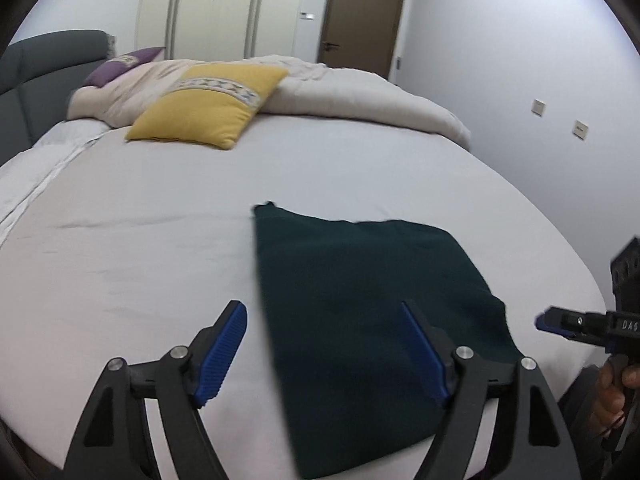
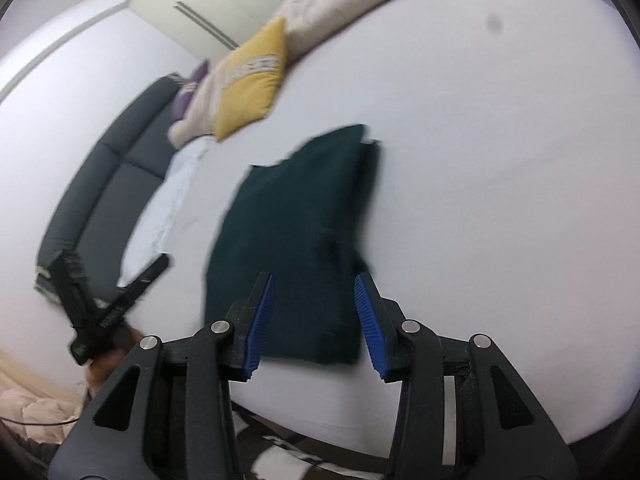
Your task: Fold small clothes
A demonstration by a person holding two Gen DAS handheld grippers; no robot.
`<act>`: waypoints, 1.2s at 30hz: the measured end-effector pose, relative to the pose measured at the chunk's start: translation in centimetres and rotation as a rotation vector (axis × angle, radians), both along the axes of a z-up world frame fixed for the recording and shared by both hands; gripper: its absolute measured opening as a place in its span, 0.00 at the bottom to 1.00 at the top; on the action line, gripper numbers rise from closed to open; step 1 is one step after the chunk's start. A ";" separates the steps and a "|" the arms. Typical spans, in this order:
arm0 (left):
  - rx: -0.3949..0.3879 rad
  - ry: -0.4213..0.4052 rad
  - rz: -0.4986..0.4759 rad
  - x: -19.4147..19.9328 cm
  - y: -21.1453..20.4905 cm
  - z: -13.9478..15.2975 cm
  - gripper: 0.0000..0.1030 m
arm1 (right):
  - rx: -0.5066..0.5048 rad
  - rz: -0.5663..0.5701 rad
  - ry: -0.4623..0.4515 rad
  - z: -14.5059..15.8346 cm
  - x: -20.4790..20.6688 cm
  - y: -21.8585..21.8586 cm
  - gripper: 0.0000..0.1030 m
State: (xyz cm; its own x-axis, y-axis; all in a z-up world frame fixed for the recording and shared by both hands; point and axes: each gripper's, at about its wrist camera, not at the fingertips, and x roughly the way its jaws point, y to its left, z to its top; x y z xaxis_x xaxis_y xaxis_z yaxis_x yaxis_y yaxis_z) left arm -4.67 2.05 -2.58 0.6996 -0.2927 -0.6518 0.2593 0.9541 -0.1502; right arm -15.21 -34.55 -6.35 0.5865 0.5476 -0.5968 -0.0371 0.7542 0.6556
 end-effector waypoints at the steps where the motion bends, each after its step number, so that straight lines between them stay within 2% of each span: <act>1: -0.005 0.008 -0.011 0.1 -0.3 -0.5 0.77 | 0.009 0.020 -0.007 0.1 0.3 0.7 0.39; 4: -0.011 0.047 -0.032 0.4 -1.0 -2.6 0.77 | 0.005 0.062 0.006 -0.9 0.9 2.6 0.39; 7: -0.003 0.119 -0.010 0.9 -1.0 -5.5 0.77 | 0.013 0.068 0.036 -2.4 1.4 4.2 0.39; 8: 0.010 0.142 0.004 1.0 -0.9 -6.4 0.77 | 0.016 0.062 0.045 -3.0 1.7 4.3 0.39; 11: -0.021 0.170 0.015 0.5 -0.3 -7.5 0.77 | 0.049 0.045 0.047 -4.0 1.5 3.7 0.39; 13: 0.002 0.115 0.041 -0.5 -0.1 -6.4 0.77 | 0.036 0.039 0.035 -3.7 0.7 3.2 0.39; 16: 0.044 -0.029 0.080 -2.0 0.2 -2.9 0.79 | -0.047 -0.003 0.005 -1.9 0.6 2.6 0.45; 17: 0.064 -0.079 0.097 -2.6 0.2 -1.8 0.81 | -0.070 -0.017 -0.010 -1.2 0.4 2.5 0.46; 19: 0.098 -0.196 0.134 -3.9 0.2 0.9 0.99 | -0.138 -0.047 -0.062 1.0 0.0 2.3 0.47; 21: 0.112 -0.310 0.163 -5.2 0.2 3.2 1.00 | -0.239 -0.078 -0.125 3.3 -0.6 3.0 0.52; 22: 0.118 -0.351 0.170 -5.8 0.1 4.2 1.00 | -0.273 -0.091 -0.148 4.1 -0.9 3.3 0.59; 23: 0.128 -0.368 0.181 -6.1 0.0 4.9 1.00 | -0.337 -0.122 -0.196 5.5 -1.5 3.9 0.69; 26: 0.167 -0.405 0.221 -7.2 -0.5 7.2 1.00 | -0.439 -0.198 -0.314 8.6 -3.0 5.2 0.89; 28: 0.178 -0.451 0.197 -8.1 -0.9 8.5 1.00 | -0.510 -0.253 -0.405 10.8 -3.9 6.2 0.98; 30: 0.182 -0.444 0.169 -8.3 -1.1 9.5 1.00 | -0.582 -0.316 -0.488 12.6 -4.6 7.1 1.00; 32: 0.185 -0.410 0.213 -8.4 -0.8 10.1 1.00 | -0.668 -0.334 -0.556 14.0 -5.3 8.2 1.00; 33: 0.189 -0.388 0.231 -8.4 -0.8 10.3 1.00 | -0.685 -0.331 -0.557 14.5 -5.6 8.5 1.00; 36: 0.182 -0.299 0.251 -7.4 -0.6 9.8 1.00 | -0.643 -0.307 -0.567 15.5 -6.1 9.2 1.00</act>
